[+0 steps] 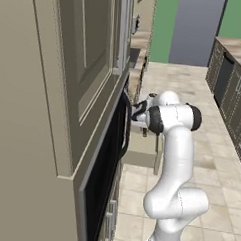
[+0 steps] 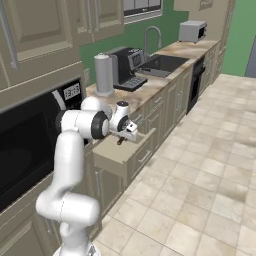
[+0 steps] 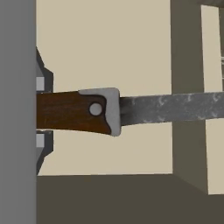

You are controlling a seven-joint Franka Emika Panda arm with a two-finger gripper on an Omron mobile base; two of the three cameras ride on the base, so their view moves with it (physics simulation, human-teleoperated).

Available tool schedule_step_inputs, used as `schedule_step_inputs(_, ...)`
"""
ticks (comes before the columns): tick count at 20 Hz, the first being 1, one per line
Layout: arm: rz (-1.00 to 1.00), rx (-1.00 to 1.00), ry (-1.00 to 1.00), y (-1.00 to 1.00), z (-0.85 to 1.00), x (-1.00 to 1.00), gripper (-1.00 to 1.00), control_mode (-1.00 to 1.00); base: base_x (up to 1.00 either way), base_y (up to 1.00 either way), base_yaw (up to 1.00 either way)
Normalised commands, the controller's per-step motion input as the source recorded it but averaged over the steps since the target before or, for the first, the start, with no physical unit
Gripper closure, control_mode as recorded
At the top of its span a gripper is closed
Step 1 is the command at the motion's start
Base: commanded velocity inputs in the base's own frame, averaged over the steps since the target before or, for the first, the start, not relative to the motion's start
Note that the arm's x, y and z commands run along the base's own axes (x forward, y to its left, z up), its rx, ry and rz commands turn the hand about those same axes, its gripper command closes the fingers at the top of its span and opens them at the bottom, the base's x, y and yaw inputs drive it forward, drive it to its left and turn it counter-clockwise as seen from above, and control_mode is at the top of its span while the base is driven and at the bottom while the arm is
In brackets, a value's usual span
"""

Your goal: Pick up the metallic utensils from the counter and place them in the open drawer. Make sure not to pick up any wooden utensils.

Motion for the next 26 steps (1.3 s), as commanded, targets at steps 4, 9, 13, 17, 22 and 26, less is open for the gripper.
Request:
schedule_step_inputs(4,0.0,0.0,0.0,-0.13,-0.74,0.33,1.0,-1.0,0.0,0.0,0.0)
schedule_step_inputs(9,0.0,0.0,0.0,-0.05,-0.65,0.3,1.0,-1.0,0.0,0.0,0.0)
schedule_step_inputs(13,0.0,0.0,0.0,-0.05,-0.62,0.35,1.0,-1.0,0.0,0.0,0.0)
schedule_step_inputs(17,0.0,0.0,0.09,-0.56,-0.7,-0.28,1.0,-1.0,0.0,0.0,0.0)
schedule_step_inputs(22,0.0,-0.01,0.18,-0.86,-0.76,-0.3,1.0,-1.0,0.0,0.0,0.0)
schedule_step_inputs(26,0.0,-0.01,0.13,-0.44,-0.49,0.0,1.0,-1.0,0.0,0.0,0.0)
